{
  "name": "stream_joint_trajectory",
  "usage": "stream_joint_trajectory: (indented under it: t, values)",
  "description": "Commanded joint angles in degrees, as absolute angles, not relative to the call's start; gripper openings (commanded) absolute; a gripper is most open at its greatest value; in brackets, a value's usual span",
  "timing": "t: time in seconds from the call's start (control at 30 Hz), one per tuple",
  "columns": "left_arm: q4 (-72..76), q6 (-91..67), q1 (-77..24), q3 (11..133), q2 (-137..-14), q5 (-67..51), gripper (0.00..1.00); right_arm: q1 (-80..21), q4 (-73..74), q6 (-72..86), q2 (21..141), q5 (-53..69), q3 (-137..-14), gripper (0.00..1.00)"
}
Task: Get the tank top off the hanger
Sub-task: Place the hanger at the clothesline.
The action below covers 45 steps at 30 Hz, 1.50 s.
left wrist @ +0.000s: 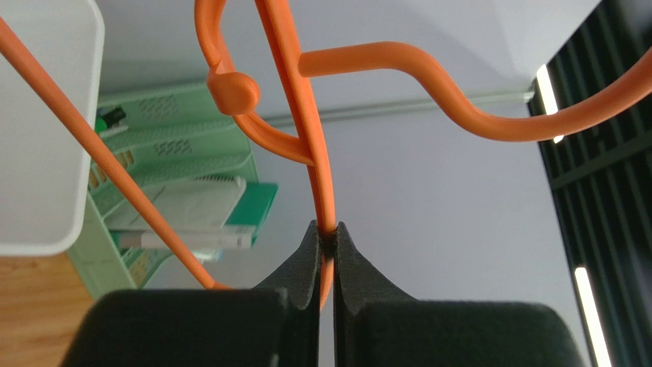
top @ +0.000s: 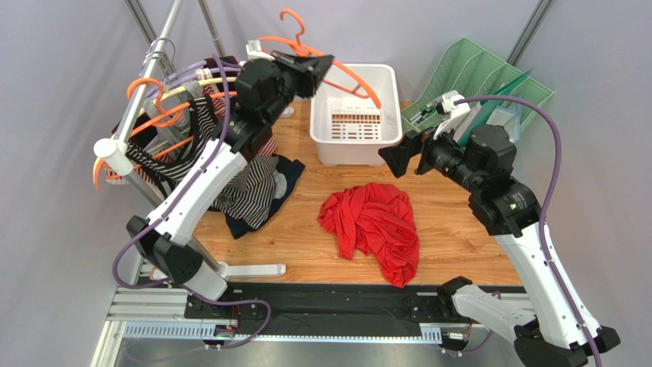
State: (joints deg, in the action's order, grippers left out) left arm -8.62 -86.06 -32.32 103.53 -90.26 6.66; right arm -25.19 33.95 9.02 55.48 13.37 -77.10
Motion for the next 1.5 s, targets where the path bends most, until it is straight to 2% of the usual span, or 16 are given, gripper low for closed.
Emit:
stream_joint_trajectory:
  t: [0.0, 0.27, 0.47, 0.57, 0.7, 0.73, 0.87, 1.03, 1.13, 1.2, 1.27, 1.37, 1.43, 1.47]
  values:
    - [-2.9, -80.16, -39.17, 96.97, -81.84, 7.02, 0.0, -25.23, 34.19, 5.63, 54.23, 11.95, -80.95, 1.0]
    - [-0.36, -78.75, -47.28, 88.78, -76.12, 8.96, 0.0, -29.09, 34.27, 3.61, 48.09, 11.78, -77.44, 0.99]
    - [1.67, -79.98, -51.41, 82.88, -74.18, 10.81, 0.0, -34.36, 35.33, 1.93, 47.9, 11.52, -76.64, 0.82]
    - [2.19, -81.12, -52.64, 81.48, -73.92, 10.55, 0.0, -38.66, 35.07, 1.41, 48.69, 6.27, -76.03, 0.73]
    - [2.81, -81.39, -54.22, 80.16, -72.43, 11.16, 0.0, -41.92, 34.63, 0.88, 50.18, 2.11, -75.06, 0.55]
    - [2.9, -81.13, -54.32, 79.81, -71.55, 11.34, 0.0, -42.88, 34.45, 1.05, 50.27, 1.15, -74.36, 0.53]
    - [2.81, -80.95, -54.4, 77.7, -68.91, 12.74, 0.0, -45.52, 32.18, 0.88, 48.78, -7.28, -71.2, 0.53]
    - [2.99, -82.26, -54.4, 75.5, -66.63, 12.83, 0.0, -46.32, 30.59, 1.05, 47.29, -7.91, -69.17, 0.42]
    - [3.78, -83.67, -54.4, 73.92, -65.92, 12.31, 0.0, -46.84, 28.84, 1.23, 46.5, -8.0, -68.12, 0.39]
    - [4.04, -84.11, -54.67, 73.21, -65.57, 12.3, 0.0, -47.46, 27.6, 1.14, 45.97, -8.09, -67.41, 0.41]
    - [3.96, -84.2, -54.93, 72.78, -65.3, 12.48, 0.0, -47.9, 26.11, 0.79, 45.53, -7.56, -67.15, 0.5]
    - [3.78, -84.29, -55.02, 72.6, -65.21, 12.48, 0.0, -48.78, 25.05, 0.26, 45.44, -7.21, -67.06, 0.54]
    - [3.69, -84.37, -55.11, 72.6, -65.13, 12.57, 0.0, -49.04, 25.22, 0.18, 46.31, -6.77, -67.67, 0.49]
    - [3.78, -84.37, -55.19, 72.51, -65.21, 12.39, 0.0, -49.13, 25.4, 0.26, 46.67, -6.51, -67.85, 0.4]
